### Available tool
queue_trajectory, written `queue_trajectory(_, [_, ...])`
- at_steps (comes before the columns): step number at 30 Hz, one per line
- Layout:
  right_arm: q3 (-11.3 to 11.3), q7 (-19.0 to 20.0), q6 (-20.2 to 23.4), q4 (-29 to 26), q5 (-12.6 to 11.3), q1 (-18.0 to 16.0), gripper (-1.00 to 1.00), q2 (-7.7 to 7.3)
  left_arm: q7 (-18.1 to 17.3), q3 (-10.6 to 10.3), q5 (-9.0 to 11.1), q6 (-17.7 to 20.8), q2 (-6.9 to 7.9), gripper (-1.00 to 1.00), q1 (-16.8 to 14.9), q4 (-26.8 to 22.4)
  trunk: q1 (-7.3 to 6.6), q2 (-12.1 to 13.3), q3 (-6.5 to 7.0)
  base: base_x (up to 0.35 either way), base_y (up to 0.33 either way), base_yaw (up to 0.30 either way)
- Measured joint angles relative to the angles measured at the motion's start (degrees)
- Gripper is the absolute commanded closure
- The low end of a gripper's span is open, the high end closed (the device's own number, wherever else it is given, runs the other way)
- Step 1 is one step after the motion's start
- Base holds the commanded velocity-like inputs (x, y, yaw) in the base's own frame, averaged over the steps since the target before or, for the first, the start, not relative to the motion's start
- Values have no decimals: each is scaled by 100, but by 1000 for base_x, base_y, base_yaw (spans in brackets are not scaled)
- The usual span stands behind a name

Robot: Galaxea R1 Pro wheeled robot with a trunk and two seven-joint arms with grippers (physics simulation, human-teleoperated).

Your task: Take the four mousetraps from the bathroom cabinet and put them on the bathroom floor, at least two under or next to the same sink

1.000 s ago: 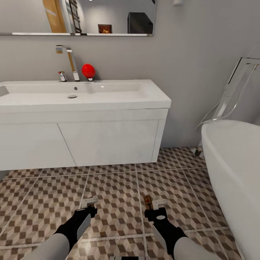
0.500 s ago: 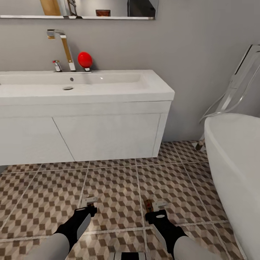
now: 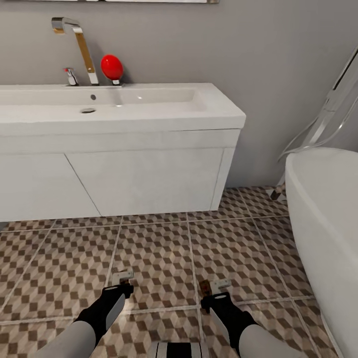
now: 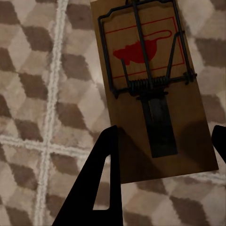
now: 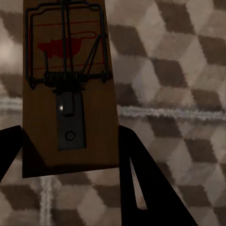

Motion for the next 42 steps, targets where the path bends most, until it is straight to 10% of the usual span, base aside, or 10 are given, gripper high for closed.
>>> queue_trajectory(42, [-14,37,-403,-7,-4,0,100,0,0,24,8,4,0,100,0,21,36,-19,-310,0,0,0])
